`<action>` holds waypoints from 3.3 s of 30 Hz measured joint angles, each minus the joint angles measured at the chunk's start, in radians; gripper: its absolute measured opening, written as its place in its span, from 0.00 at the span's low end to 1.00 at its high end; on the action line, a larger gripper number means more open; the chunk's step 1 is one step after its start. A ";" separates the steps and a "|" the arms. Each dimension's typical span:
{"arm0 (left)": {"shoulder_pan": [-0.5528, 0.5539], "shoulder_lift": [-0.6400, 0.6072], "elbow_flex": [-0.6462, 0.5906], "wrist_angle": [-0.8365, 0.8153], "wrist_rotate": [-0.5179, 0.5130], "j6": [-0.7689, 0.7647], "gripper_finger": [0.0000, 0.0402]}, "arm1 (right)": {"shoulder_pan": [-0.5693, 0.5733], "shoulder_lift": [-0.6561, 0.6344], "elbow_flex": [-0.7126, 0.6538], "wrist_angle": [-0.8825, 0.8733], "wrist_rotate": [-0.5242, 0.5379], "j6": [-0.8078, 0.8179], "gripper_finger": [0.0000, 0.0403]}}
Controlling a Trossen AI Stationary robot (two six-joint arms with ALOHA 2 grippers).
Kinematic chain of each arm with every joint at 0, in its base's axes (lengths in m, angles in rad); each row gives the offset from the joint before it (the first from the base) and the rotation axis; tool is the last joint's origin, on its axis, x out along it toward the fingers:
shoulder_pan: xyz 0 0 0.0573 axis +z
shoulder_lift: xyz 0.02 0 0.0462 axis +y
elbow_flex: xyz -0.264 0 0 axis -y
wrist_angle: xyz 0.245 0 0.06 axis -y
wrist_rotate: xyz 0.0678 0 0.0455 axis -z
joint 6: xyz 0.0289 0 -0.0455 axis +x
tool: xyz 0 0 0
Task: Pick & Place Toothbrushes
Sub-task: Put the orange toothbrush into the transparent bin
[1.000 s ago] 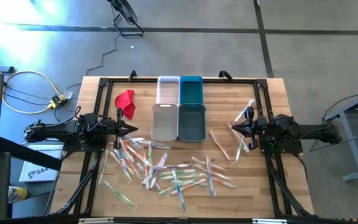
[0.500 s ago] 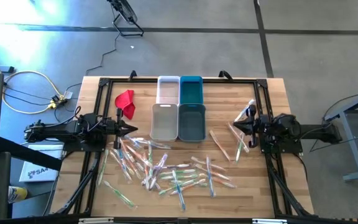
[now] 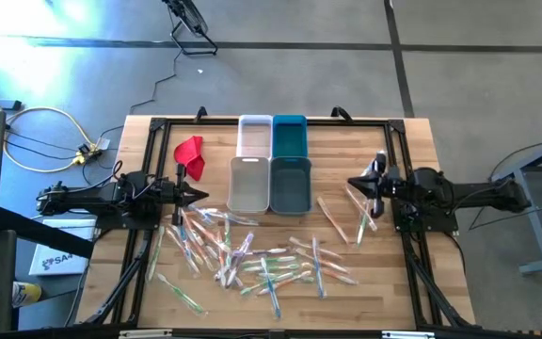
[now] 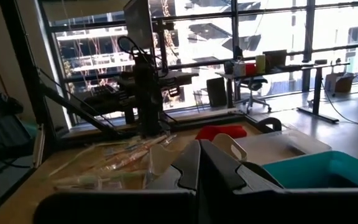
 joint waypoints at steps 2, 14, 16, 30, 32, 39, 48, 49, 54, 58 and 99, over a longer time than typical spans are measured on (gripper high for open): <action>0.000 0.000 0.000 0.000 0.000 0.000 0.00 | 0.000 0.042 0.035 -0.026 0.012 0.000 0.01; 0.000 0.000 0.000 0.000 0.000 0.000 0.00 | 0.000 0.308 0.244 -0.234 0.074 0.111 0.01; 0.000 0.000 0.000 0.000 0.000 0.000 0.00 | 0.000 0.346 0.267 -0.257 0.074 0.138 0.01; 0.000 0.000 0.000 0.000 0.000 -0.025 0.00 | 0.000 0.497 0.308 -0.508 0.074 0.438 0.01; 0.000 0.000 0.000 0.000 0.000 -0.025 0.00 | 0.000 0.509 0.308 -0.546 0.077 0.472 0.01; 0.000 0.000 0.000 0.000 0.000 -0.025 0.00 | 0.000 0.556 0.308 -0.627 0.127 0.563 0.01; 0.000 0.000 0.000 0.000 0.000 -0.024 0.00 | 0.000 0.616 0.308 -0.717 0.134 0.798 0.01; 0.000 0.000 0.000 0.000 0.000 -0.024 0.00 | 0.000 0.623 0.308 -0.735 0.134 0.812 0.01; 0.000 0.000 0.000 0.000 0.000 -0.024 0.00 | 0.000 0.651 0.308 -0.835 0.134 0.829 0.01; 0.000 0.000 0.000 0.000 0.000 -0.023 0.00 | 0.000 0.666 0.307 -0.869 0.163 0.758 0.01; 0.000 0.000 0.000 0.000 0.000 -0.022 0.00 | 0.000 0.793 0.307 -0.900 0.120 0.815 0.37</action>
